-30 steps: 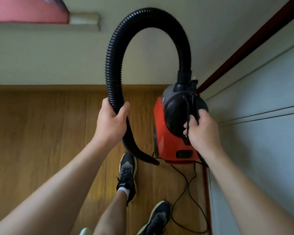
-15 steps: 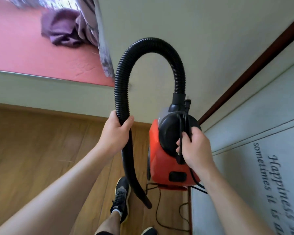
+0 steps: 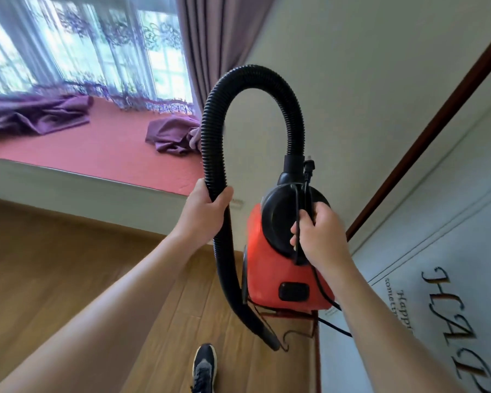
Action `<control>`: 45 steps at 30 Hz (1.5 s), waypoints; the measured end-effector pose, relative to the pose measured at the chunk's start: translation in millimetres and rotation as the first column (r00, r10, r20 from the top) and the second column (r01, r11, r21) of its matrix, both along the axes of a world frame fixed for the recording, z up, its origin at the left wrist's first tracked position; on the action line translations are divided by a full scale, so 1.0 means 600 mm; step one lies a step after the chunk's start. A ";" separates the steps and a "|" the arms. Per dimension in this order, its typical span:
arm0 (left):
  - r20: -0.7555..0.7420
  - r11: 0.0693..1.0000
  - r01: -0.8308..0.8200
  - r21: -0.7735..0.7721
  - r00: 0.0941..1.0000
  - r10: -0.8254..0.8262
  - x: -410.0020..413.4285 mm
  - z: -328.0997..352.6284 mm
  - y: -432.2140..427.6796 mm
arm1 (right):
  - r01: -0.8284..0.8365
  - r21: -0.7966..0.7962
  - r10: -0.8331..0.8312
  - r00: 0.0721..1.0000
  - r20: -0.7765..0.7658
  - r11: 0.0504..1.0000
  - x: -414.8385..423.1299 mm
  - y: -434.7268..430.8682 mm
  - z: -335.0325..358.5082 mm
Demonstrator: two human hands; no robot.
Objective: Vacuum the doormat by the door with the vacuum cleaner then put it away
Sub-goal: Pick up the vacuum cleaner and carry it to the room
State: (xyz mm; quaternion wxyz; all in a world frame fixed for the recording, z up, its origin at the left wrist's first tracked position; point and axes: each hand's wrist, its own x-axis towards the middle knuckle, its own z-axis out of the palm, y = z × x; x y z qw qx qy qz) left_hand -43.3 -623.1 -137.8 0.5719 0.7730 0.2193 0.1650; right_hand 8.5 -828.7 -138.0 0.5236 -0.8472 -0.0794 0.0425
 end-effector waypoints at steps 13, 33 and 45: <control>0.210 0.998 -0.052 0.037 0.977 0.043 -0.105 0.204 0.087 | -0.047 0.176 0.006 0.975 0.222 0.983 -0.094 0.103 0.221; 0.231 0.908 -0.359 0.213 0.922 0.310 -0.400 0.328 0.250 | -0.399 0.293 0.298 0.895 0.333 0.869 -0.260 0.303 0.316; 0.270 0.641 -0.741 0.201 0.671 0.691 -0.607 0.347 0.221 | -0.744 0.260 0.654 0.666 0.359 0.616 -0.373 0.409 0.347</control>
